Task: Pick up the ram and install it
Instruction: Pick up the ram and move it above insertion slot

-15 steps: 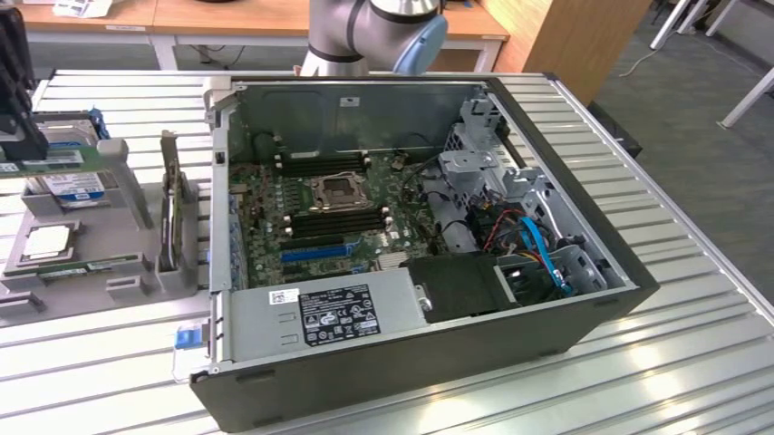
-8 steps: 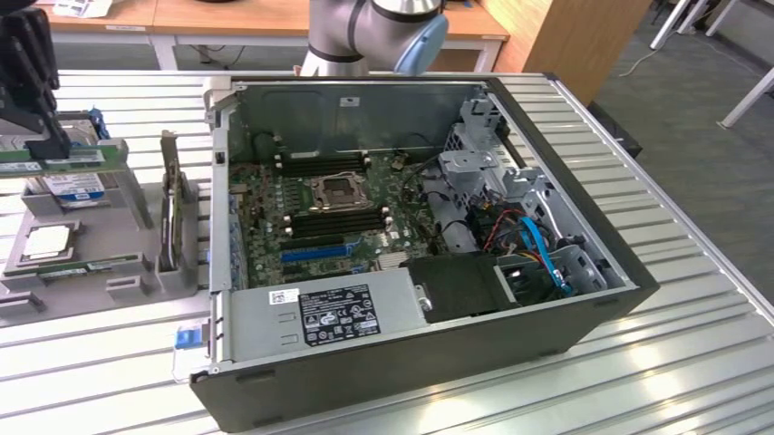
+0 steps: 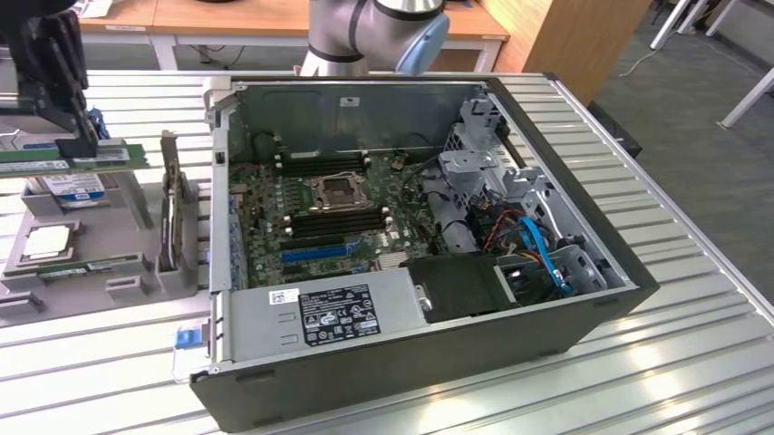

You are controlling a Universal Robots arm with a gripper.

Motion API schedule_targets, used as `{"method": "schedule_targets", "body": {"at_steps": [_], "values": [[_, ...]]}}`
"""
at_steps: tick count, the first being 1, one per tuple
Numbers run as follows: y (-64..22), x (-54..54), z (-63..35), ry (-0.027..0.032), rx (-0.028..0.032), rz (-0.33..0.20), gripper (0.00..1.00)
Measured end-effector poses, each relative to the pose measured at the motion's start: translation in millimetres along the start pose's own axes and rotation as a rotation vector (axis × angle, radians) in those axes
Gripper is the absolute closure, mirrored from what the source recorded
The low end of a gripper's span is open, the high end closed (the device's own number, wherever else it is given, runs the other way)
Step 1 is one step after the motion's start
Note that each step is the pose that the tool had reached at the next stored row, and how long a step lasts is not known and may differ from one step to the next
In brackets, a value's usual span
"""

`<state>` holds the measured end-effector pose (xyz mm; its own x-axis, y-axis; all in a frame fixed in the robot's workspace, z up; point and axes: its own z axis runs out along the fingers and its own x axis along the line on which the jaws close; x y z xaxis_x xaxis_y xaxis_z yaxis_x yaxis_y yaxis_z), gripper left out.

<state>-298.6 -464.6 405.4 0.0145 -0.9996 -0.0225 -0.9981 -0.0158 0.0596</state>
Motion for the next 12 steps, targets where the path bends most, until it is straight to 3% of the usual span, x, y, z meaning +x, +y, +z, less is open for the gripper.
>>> {"method": "schedule_targets", "body": {"at_steps": [12], "values": [[-31.6, 0.4, -2.0, 0.0, -0.006, 0.0, 0.88]]}}
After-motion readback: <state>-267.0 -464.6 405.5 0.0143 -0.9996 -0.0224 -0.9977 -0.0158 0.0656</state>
